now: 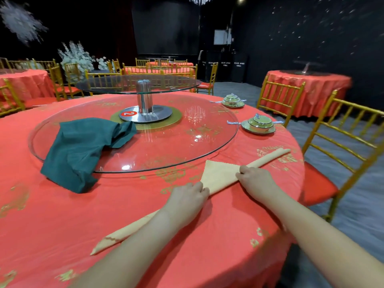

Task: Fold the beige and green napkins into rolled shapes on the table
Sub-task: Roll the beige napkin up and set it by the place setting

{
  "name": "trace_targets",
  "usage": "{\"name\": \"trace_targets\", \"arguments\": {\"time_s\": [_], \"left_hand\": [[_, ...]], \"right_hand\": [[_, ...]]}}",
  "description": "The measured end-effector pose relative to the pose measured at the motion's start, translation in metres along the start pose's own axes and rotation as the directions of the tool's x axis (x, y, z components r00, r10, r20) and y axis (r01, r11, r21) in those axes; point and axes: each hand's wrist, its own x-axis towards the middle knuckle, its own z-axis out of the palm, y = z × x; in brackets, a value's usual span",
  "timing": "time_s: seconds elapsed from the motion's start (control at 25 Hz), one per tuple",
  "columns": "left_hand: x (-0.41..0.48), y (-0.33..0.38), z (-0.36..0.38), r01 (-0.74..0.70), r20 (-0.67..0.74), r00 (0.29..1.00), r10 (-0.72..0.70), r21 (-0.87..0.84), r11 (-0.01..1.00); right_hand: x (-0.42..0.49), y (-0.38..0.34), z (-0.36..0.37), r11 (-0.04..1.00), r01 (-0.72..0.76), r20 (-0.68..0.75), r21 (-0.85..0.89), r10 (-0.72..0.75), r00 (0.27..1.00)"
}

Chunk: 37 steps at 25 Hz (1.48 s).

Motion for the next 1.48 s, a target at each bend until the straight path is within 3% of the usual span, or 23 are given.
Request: {"name": "trace_targets", "arguments": {"time_s": [0.12, 0.28, 0.56, 0.64, 0.76, 0.84, 1.0, 1.08, 1.24, 1.36, 1.48], "left_hand": [[0.026, 0.011, 0.001, 0.081, 0.030, 0.997, -0.077, -0.173, 0.982], [0.034, 0.007, -0.003, 0.067, 0.102, 0.994, -0.042, -0.253, 0.965], [-0.017, -0.038, -0.006, -0.173, 0.032, 0.976, 0.216, -0.491, 0.854], [-0.021, -0.047, -0.003, -0.206, 0.041, 0.964, 0.262, -0.503, 0.839], [-0.017, -0.047, 0.001, -0.242, 0.034, 0.954, 0.298, -0.499, 0.832], [-0.015, -0.047, 0.003, -0.263, -0.035, 0.954, 0.299, -0.578, 0.773], [-0.022, -0.065, 0.010, -0.142, -0.003, 0.976, 0.220, -0.774, 0.618], [-0.029, -0.068, 0.016, -0.224, -0.082, 0.966, 0.246, -0.746, 0.627], [-0.038, -0.055, 0.016, -0.414, -0.184, 0.905, 0.383, -0.588, 0.695], [-0.044, -0.044, 0.010, -0.510, -0.253, 0.860, 0.443, -0.442, 0.738], [-0.046, -0.036, 0.007, -0.612, -0.420, 0.770, 0.479, -0.274, 0.742]], "right_hand": [[0.001, 0.033, 0.010, 0.988, -0.152, 0.162, -0.031, 0.155, 0.975], [0.011, 0.056, 0.018, 0.938, -0.347, 0.199, 0.029, 0.335, 0.921], [0.010, 0.038, 0.015, 0.950, -0.304, 0.289, -0.071, 0.312, 0.905], [0.003, 0.009, 0.005, 0.970, -0.242, 0.195, 0.026, 0.233, 0.953], [-0.021, -0.061, -0.013, 0.960, 0.009, -0.174, 0.281, 0.042, 0.984], [-0.034, -0.095, -0.020, 0.959, 0.171, -0.381, 0.226, -0.075, 0.922], [-0.036, -0.100, -0.022, 0.971, 0.235, -0.473, 0.030, -0.193, 0.860], [-0.038, -0.094, -0.023, 0.969, 0.247, -0.459, -0.004, -0.222, 0.861], [-0.058, -0.084, -0.025, 0.952, 0.259, -0.448, 0.160, -0.164, 0.879], [-0.078, -0.080, -0.022, 0.918, 0.173, -0.440, 0.358, 0.002, 0.898], [-0.086, -0.088, -0.018, 0.875, 0.060, -0.419, 0.481, 0.169, 0.892]]}}
